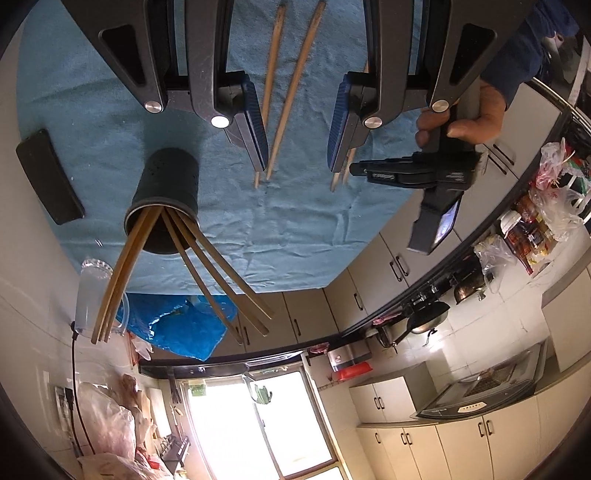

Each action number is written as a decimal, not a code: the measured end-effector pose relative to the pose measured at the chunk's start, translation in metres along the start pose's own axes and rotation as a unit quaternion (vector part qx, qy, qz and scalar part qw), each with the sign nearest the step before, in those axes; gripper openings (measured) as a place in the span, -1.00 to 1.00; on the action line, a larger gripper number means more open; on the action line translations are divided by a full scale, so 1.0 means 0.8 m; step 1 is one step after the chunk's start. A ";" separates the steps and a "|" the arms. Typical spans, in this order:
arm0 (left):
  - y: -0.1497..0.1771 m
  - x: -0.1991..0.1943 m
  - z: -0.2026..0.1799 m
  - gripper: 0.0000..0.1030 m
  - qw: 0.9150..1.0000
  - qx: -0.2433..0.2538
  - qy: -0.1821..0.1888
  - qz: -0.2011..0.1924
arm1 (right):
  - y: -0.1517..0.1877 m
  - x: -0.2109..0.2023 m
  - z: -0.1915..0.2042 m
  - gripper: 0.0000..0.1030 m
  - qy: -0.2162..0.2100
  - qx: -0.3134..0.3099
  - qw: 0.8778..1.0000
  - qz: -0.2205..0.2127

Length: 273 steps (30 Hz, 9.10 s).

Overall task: Organize utensils
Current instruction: 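Close the left gripper on a wooden chopstick, then close the right gripper on another wooden chopstick, then lift both held chopsticks upright and carry them over the black cup, then lower both chopsticks into the black cup and open both grippers, then move both open grippers back to the remaining chopsticks on the towel, then close the left gripper on a chopstick while the right gripper closes on another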

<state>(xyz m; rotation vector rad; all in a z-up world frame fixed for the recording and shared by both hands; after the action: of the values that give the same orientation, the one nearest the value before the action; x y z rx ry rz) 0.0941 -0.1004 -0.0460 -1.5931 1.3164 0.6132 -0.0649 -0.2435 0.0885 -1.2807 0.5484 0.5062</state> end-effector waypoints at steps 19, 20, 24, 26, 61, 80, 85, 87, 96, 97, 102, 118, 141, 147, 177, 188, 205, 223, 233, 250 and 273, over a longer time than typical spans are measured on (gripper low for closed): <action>0.042 -0.054 0.093 -0.83 0.998 -0.039 -0.040 -0.034 | -0.003 0.070 0.074 -0.23 -0.025 -0.061 0.995 0.070; 0.043 -0.055 0.094 -0.83 0.998 -0.037 -0.037 -0.036 | -0.004 0.086 0.080 -0.23 -0.026 -0.062 0.994 0.087; 0.045 -0.056 0.093 -0.83 0.998 -0.038 -0.027 -0.038 | -0.003 0.153 0.092 -0.23 -0.029 -0.054 0.986 0.155; 0.043 -0.054 0.092 -0.83 0.998 -0.038 -0.022 -0.040 | 0.000 0.189 0.095 -0.23 -0.024 -0.043 0.979 0.195; 0.032 -0.221 -0.013 -0.87 0.977 0.051 0.004 -0.209 | -0.081 -0.001 0.094 -0.85 -0.078 -0.040 0.994 -0.068; 0.041 -0.250 -0.068 -0.87 0.969 0.082 -0.003 -0.231 | -0.070 -0.084 -0.010 -0.85 -0.054 0.046 0.989 -0.130; 0.042 -0.252 -0.087 -0.87 0.969 0.091 0.003 -0.232 | -0.073 -0.102 -0.043 -0.85 -0.040 0.067 0.987 -0.143; 0.041 -0.253 -0.095 -0.87 0.968 0.096 0.007 -0.231 | -0.074 -0.109 -0.056 -0.85 -0.033 0.076 0.985 -0.150; 0.039 -0.258 -0.136 -0.87 0.965 0.121 0.024 -0.229 | -0.077 -0.139 -0.111 -0.85 -0.013 0.113 0.978 -0.173; 0.038 -0.259 -0.143 -0.87 0.965 0.126 0.028 -0.229 | -0.077 -0.143 -0.116 -0.85 -0.011 0.116 0.978 -0.175; 0.037 -0.265 -0.174 -0.87 0.962 0.145 0.043 -0.228 | -0.078 -0.161 -0.138 -0.85 -0.001 0.132 0.973 -0.188; 0.050 -0.286 -0.277 -0.87 0.946 0.213 0.090 -0.227 | -0.077 -0.207 -0.186 -0.85 0.019 0.160 0.962 -0.221; -0.020 -0.267 -0.383 -0.87 0.935 0.239 0.098 -0.244 | -0.143 -0.188 -0.216 -0.85 0.046 0.147 0.959 -0.237; -0.051 -0.240 -0.380 -0.87 0.940 0.218 0.097 -0.243 | -0.175 -0.159 -0.207 -0.85 0.045 0.141 0.961 -0.234; -0.069 -0.188 -0.328 -0.42 0.962 0.160 0.095 -0.202 | -0.162 -0.047 -0.208 -0.68 0.057 0.140 0.978 -0.141; -0.034 -0.258 -0.287 -0.37 0.952 0.156 0.103 -0.243 | -0.137 -0.115 -0.203 -0.39 0.048 0.145 0.973 -0.174; 0.047 -0.030 -0.121 -0.37 0.997 0.071 0.030 -0.011 | -0.006 -0.033 -0.172 -0.39 0.016 0.123 0.992 -0.029; 0.054 0.035 -0.096 -0.74 0.994 0.095 -0.058 0.017 | 0.018 -0.007 -0.144 -0.39 0.012 0.099 0.995 0.012; 0.067 -0.035 0.024 -0.77 0.997 0.015 -0.079 -0.015 | 0.038 0.052 -0.052 -0.39 0.002 -0.004 0.997 0.074; 0.074 -0.049 0.043 -0.77 0.999 0.016 -0.041 -0.022 | 0.119 0.134 0.014 -0.78 0.010 -0.125 0.972 0.200; 0.053 -0.039 0.043 -0.81 0.998 0.032 -0.049 -0.013 | 0.046 0.232 0.051 -0.53 0.046 -0.156 0.956 0.243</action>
<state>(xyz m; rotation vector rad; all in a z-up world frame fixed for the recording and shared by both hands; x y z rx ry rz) 0.0517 -0.0541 -0.0491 -1.5078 1.2293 0.6202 0.0588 -0.1867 -0.0495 -1.4756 0.8973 0.9758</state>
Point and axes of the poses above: each gripper's, at about its wrist camera, not at the fingertips, and x roughly the way its jaws point, z to its left, y to its underside, the point moved 8 cm from there along x, roughly the way its jaws point, and after that the axes turned 10 degrees about y, right-handed, at the moved point
